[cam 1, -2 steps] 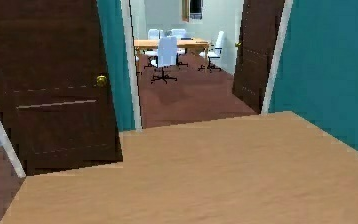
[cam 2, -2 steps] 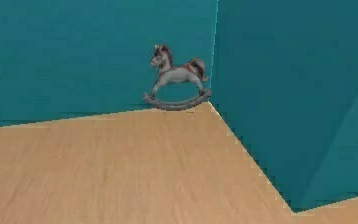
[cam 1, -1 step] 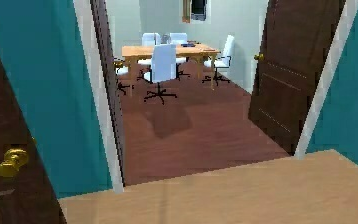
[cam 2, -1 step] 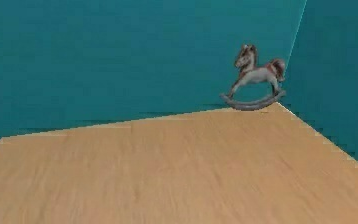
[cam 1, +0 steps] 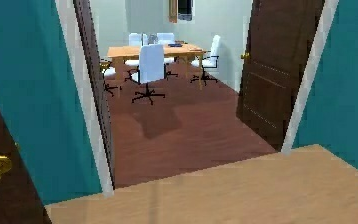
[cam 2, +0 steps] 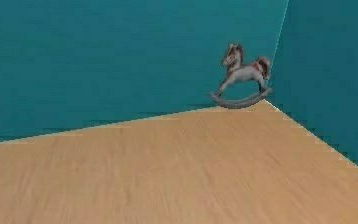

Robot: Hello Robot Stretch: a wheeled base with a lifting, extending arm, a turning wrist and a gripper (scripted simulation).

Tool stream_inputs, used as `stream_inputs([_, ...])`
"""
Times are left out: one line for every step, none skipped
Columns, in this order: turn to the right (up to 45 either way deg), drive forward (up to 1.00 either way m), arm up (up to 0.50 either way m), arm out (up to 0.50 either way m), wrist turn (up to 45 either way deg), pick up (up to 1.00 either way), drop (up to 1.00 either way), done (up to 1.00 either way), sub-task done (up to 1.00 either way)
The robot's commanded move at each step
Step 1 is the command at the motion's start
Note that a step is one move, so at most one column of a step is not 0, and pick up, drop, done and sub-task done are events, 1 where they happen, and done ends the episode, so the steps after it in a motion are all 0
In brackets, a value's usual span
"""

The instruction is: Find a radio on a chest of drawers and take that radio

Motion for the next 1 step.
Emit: stream_inputs([0.0,0.55,0.0,0.0,0.0,0.0,0.0,0.0,0.0])
